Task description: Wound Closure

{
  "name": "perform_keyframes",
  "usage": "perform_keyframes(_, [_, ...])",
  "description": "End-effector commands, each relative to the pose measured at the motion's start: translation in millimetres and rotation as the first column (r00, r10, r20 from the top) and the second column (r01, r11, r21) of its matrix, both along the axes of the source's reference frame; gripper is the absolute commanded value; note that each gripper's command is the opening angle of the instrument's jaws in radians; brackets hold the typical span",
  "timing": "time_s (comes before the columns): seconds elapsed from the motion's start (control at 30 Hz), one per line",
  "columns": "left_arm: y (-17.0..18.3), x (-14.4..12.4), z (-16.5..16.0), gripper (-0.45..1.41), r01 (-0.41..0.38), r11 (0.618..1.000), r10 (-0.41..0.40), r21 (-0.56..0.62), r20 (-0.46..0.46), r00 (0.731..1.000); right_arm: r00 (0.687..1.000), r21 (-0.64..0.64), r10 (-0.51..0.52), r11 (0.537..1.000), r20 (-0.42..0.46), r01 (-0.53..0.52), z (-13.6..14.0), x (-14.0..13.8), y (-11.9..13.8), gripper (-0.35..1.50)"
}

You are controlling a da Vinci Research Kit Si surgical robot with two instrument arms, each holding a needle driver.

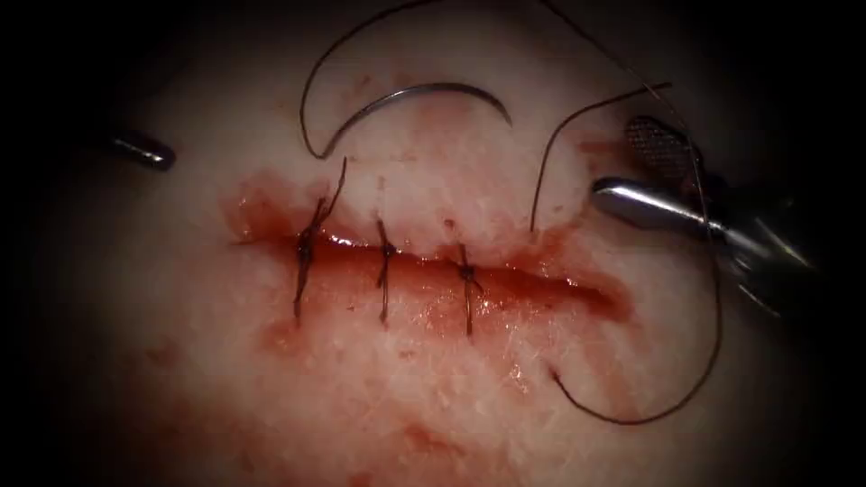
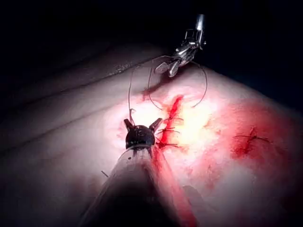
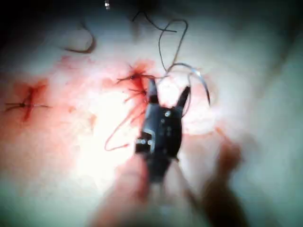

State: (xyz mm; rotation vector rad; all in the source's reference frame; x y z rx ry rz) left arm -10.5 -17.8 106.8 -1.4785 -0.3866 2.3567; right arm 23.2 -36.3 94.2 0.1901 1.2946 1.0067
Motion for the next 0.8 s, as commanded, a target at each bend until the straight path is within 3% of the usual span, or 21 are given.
perform_keyframes(0.03, [0.1,-1.3,1.4,0.78,0.011,1.000,-0.011,-0.008,-0.003,1.000,1.000,0.000,-0.013,1.000,-0.004,0.013,0.4,0.9,-0.6,1.43])
perform_keyframes(0.13, [0.4,-2.3,3.8,0.62,0.041,0.999,-0.042,-0.028,-0.019,0.999,1.000,0.000,-0.022,1.000,-0.003,0.022,0.5,1.0,-0.9,1.43])
perform_keyframes(0.5, [-1.4,-4.2,11.5,0.61,0.117,0.993,-0.116,-0.003,-0.067,0.991,1.000,0.000,-0.028,1.000,-0.004,0.028,0.3,1.3,-1.3,1.41])
perform_keyframes(0.63, [-1.2,-4.0,12.1,0.54,0.119,0.993,-0.119,-0.001,-0.067,0.991,0.999,-0.001,-0.031,1.000,-0.007,0.031,0.2,1.6,-1.4,1.41])
perform_keyframes(0.77, [-1.3,-4.3,11.9,-0.10,0.120,0.993,-0.120,0.001,-0.068,0.990,0.999,-0.001,-0.035,0.999,-0.010,0.035,0.2,1.9,-1.6,1.41])
perform_keyframes(0.8, [-1.3,-4.3,11.6,-0.45,0.118,0.993,-0.118,0.005,-0.065,0.991,0.999,-0.001,-0.038,0.999,-0.012,0.038,0.1,1.9,-1.6,1.41])
